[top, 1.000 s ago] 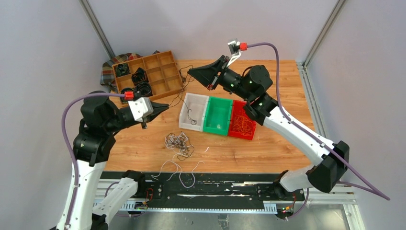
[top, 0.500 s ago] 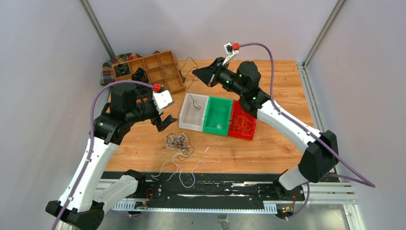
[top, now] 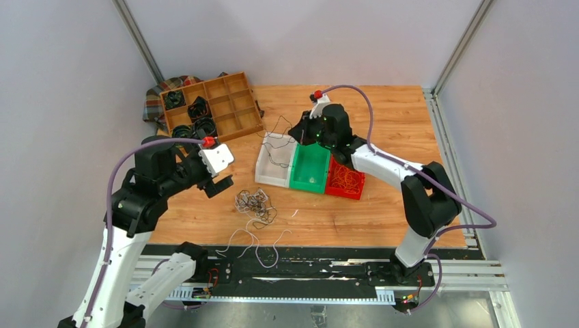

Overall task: Untangle the cables
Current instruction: Place the cable in the bin.

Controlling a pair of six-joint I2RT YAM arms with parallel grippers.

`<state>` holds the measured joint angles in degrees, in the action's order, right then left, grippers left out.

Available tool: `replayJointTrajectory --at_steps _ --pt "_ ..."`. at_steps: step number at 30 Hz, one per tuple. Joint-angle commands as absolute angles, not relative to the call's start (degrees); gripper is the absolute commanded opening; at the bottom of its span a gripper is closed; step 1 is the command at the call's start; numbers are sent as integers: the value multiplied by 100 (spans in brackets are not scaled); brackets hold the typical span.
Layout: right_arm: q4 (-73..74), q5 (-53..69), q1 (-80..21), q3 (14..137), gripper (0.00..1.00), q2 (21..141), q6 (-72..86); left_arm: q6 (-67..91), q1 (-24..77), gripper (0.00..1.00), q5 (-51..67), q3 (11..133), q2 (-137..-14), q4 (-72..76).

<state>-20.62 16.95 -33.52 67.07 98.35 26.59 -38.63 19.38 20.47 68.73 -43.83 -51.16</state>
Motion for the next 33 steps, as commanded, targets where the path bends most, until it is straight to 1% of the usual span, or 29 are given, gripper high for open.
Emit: replayJointTrajectory --at_steps 1,7,10,15,21,26,33 --pt "-1616 985 -3470 6574 1 9469 1552 -3790 1968 98 1575 7150 -4515 -5009" --pt "-149 -223 -3882 6850 1 9404 493 -3754 1968 99 1520 7186 -4634 -4874" --pt "233 -624 -4038 6978 1 9477 144 -3768 1969 99 1541 7221 -4654 -4870" --pt "988 -1129 -4346 7738 1 10032 -406 -3783 1964 100 1422 7356 -4702 -4883" --pt "1519 -1591 -4780 8730 1 10767 -953 -3841 1958 100 1266 7407 -4680 -4941" --pt "1993 -1925 -5033 9521 1 11637 -1261 -3798 1860 100 1147 7428 -4681 -4910" --pt "2012 -1773 -5099 10100 1 12334 -1047 -3743 1207 99 1206 7420 -4733 -4964"
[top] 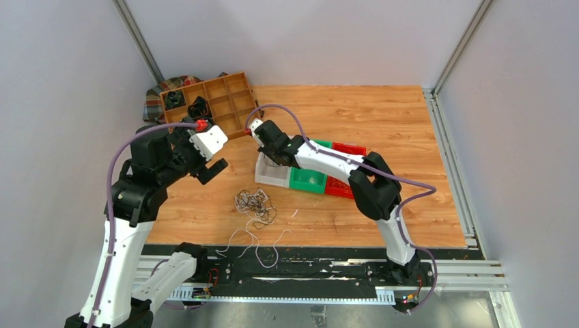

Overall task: Untangle the cables
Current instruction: Place the cable in the bin.

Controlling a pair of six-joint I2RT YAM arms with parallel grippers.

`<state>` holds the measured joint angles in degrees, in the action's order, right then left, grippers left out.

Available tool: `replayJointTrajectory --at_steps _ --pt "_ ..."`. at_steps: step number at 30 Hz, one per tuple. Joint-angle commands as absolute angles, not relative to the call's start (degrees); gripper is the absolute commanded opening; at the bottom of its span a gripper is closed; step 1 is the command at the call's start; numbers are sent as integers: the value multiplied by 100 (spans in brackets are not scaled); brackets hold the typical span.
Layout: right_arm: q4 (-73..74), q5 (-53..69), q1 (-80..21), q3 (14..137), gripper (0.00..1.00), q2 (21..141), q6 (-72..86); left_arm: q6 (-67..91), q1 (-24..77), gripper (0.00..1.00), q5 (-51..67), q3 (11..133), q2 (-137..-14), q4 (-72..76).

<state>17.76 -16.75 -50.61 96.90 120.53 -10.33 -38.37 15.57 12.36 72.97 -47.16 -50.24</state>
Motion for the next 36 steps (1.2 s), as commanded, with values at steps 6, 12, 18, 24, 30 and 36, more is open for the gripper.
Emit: replayJointTrajectory --at_steps 6,12,18,24,30,36 --pt "2007 -1674 -5099 10411 1 12842 -800 -3572 458 98 1724 7073 -4903 -4942" --pt "1966 -1769 -5016 10267 18 12646 -509 -3305 266 98 2068 6823 -5109 -4896" --pt "1660 -1340 -4813 9865 54 11992 -201 -3225 264 98 2337 6833 -5165 -4846" --pt "1695 -1068 -4744 9768 60 11627 -100 -3532 264 100 2539 6651 -5291 -5084" --pt "1482 -970 -4715 9332 60 11072 120 -3910 264 95 2861 6257 -5371 -5195" --pt "428 -656 -4712 7982 60 9935 612 -4402 264 89 3129 5721 -5442 -5334"
